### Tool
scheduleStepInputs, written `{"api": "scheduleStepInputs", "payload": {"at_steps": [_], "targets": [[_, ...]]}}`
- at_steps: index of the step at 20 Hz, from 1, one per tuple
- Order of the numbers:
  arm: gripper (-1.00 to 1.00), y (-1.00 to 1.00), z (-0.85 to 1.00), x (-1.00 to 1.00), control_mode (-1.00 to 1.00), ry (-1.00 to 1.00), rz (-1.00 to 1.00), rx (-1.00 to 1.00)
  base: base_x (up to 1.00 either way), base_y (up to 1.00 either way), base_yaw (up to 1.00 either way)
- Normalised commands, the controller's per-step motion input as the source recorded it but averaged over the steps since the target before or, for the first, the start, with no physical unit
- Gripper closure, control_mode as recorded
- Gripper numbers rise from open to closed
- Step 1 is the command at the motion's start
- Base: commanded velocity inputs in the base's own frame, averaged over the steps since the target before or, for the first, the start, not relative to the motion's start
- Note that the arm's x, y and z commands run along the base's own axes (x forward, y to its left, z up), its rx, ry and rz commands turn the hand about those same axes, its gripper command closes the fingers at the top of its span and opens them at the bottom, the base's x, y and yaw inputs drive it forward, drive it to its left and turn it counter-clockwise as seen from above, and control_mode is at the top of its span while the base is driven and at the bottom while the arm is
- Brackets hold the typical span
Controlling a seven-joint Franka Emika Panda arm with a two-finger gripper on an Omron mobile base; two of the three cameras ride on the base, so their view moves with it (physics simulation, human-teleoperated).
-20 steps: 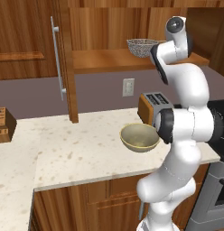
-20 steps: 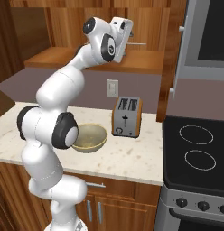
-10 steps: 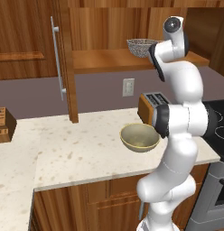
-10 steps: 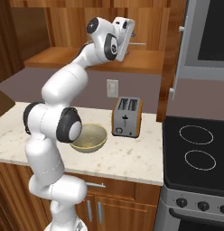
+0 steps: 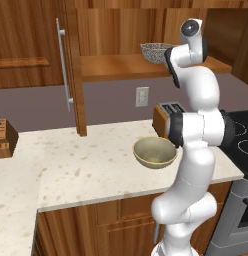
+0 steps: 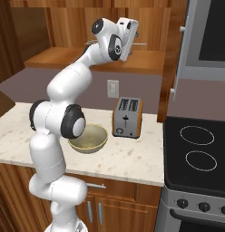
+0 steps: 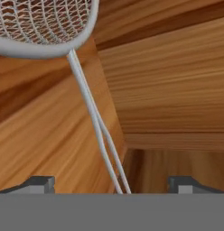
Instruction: Open the cabinet and setup a tea strainer by placing it in the bowl upright.
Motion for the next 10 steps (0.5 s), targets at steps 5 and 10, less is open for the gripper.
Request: {"api": "scheduleStepInputs", "payload": {"at_steps": [5, 10], "targets": [[-1.0, -0.12, -0.07, 0.24, -1.0, 0.0, 0.0, 0.0, 0.0, 0.0, 0.0], [-1.0, -0.04, -0.04, 0.21, -1.0, 0.0, 0.0, 0.0, 0.0, 0.0, 0.0]]}}
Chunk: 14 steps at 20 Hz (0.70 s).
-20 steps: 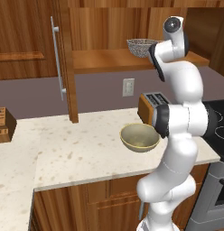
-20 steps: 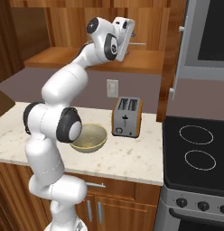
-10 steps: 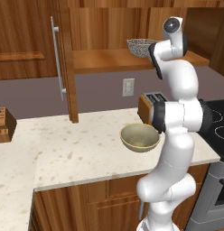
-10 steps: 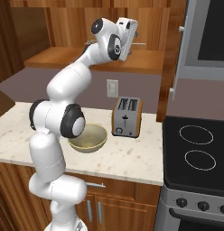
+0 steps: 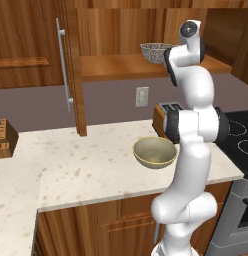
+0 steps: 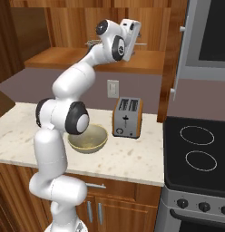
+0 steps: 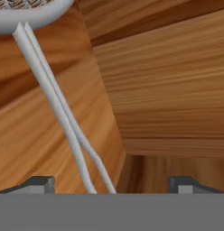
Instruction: Open the cabinet and setup a tea strainer by placing it in the bowl upright.
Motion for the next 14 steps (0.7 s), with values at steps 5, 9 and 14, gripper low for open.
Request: {"api": "scheduleStepInputs", "payload": {"at_steps": [5, 9, 14], "targets": [[-1.0, 0.0, -0.04, 0.23, -1.0, 0.0, 0.0, 0.0, 0.0, 0.0, 0.0], [-1.0, 0.0, 0.0, 0.19, -1.0, 0.0, 0.0, 0.0, 0.0, 0.0, 0.0], [-1.0, 0.0, 0.0, 0.02, -1.0, 0.0, 0.02, 0.0, 0.0, 0.0, 0.0]]}}
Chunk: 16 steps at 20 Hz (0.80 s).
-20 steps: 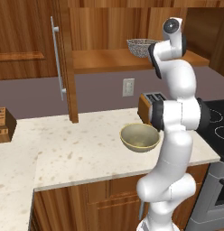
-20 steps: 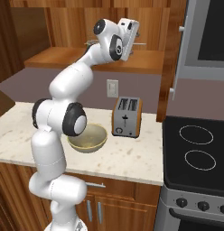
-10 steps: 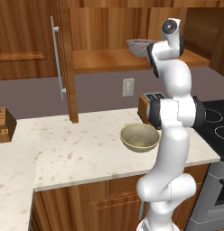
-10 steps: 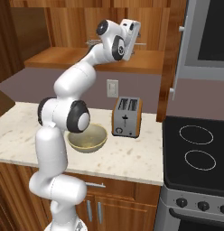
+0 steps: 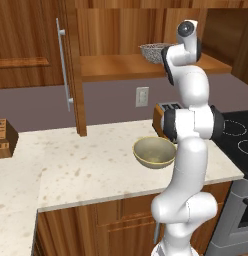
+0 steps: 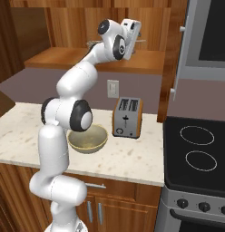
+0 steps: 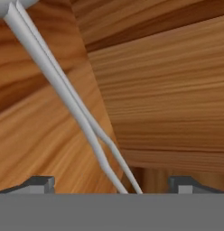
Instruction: Open the cabinet and setup a tea strainer by placing it in the bowl upright.
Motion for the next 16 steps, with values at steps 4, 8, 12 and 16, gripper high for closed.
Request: {"api": "scheduleStepInputs", "payload": {"at_steps": [4, 8, 12, 16], "targets": [[1.0, 0.0, 0.0, 0.0, -1.0, 0.0, 0.02, 0.0, 0.0, 0.0, 0.0], [1.0, 0.0, 0.0, 0.0, -1.0, 0.0, 0.02, 0.0, 0.0, 0.0, 0.0], [1.0, 0.0, 0.0, 0.0, -1.0, 0.0, 0.03, 0.0, 0.0, 0.0, 0.0], [1.0, 0.0, 0.0, 0.0, -1.0, 0.0, 0.02, 0.0, 0.0, 0.0, 0.0]]}}
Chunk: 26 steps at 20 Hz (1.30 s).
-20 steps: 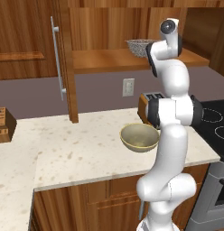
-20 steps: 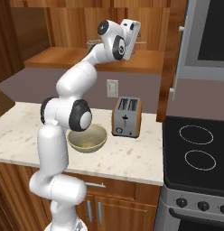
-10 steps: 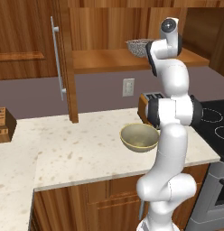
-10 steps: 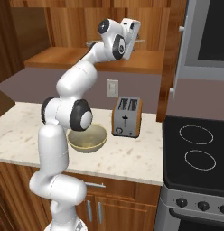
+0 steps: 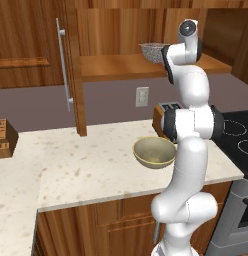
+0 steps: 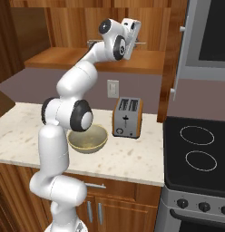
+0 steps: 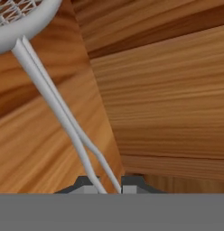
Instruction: Open the cabinet and setup a tea strainer by placing it in the bowl upright.
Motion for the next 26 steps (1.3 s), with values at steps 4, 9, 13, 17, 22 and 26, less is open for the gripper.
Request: {"api": "scheduleStepInputs", "payload": {"at_steps": [4, 9, 13, 17, 22, 26], "targets": [[1.0, 0.0, 0.0, 0.0, -1.0, -0.02, 0.0, 0.0, 0.0, 0.0, 0.0], [1.0, 0.03, 0.02, -0.07, -1.0, -0.06, 0.0, -0.02, 0.0, 0.0, 0.0], [1.0, 0.27, 0.11, -0.1, -1.0, -0.16, 0.0, -0.1, 0.0, 0.0, 0.0], [1.0, 0.23, 0.02, -0.02, -1.0, -0.12, 0.0, -0.1, 0.0, 0.0, 0.0], [1.0, 0.09, 0.05, -0.14, -1.0, -0.03, 0.0, -0.05, 0.0, 0.0, 0.0], [1.0, 0.0, 0.31, -0.49, -1.0, 0.0, 0.0, 0.0, 0.0, 0.0, 0.0]]}}
